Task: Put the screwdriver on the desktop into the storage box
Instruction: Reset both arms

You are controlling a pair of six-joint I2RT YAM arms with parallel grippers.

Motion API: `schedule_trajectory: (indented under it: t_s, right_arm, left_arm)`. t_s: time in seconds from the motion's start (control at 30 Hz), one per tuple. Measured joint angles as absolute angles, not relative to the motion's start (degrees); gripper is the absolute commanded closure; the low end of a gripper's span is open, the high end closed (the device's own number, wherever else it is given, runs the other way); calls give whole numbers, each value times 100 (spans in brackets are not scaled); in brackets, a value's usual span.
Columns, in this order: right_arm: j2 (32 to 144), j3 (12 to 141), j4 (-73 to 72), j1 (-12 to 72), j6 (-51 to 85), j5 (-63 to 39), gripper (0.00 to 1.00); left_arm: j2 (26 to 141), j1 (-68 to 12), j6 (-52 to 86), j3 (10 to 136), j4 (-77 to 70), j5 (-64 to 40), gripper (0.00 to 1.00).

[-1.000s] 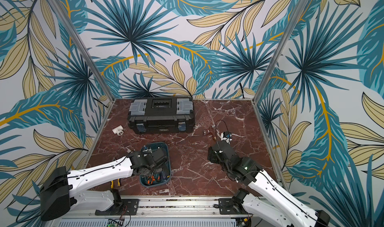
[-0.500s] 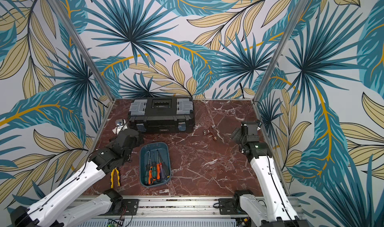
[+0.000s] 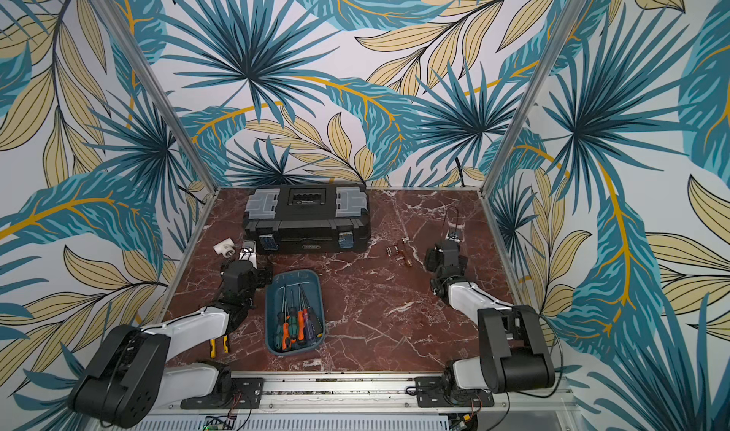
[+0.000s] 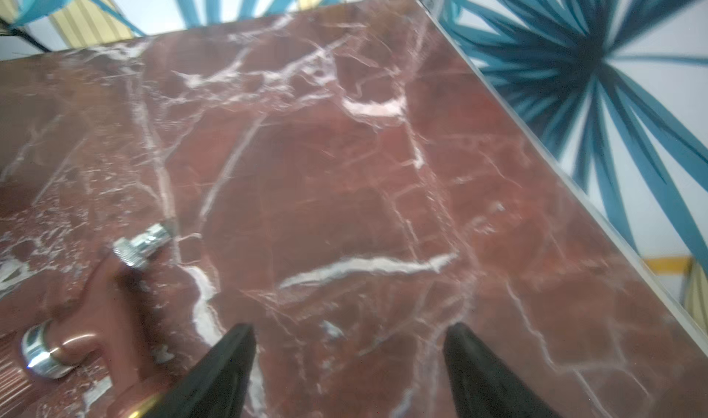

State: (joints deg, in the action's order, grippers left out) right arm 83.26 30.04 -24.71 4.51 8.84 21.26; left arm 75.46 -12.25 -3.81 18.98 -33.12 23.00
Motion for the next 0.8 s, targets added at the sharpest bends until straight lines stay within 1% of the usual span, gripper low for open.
schedule_trajectory:
  t_s: [0.07,0.1,0.13,0.17,0.2,0.3,0.4,0.8]
  right_arm:
    - [8471,2670,-3094,548,696,2115,12]
    - [8517,2445,-3559,545,582,2095,8]
    - [8613,2270,-4045,534,491,2095,5]
    - [8680,2220,-4178,523,427,2073,1]
    - [8694,2222,-4174,495,427,2021,0]
    - [8707,2231,-4659,333,399,1874,0]
    - [8694,2246,-4827,296,399,1824,0]
    - [8685,2246,-4950,298,399,1791,0]
  left_arm:
    - [7988,-1116,-521,1900,-4012,1997,0]
    - [8235,-1031,-521,1905,-4296,1839,0]
    - [8464,-897,-491,1907,-4609,1682,0]
    - [8617,-768,-460,1914,-4775,1590,0]
    - [8742,-655,-436,1916,-4849,1529,0]
    - [8785,-513,-320,1957,-4757,1542,0]
    - [8774,-517,-294,2034,-4768,1527,0]
    - [8764,-499,-274,2084,-4748,1426,0]
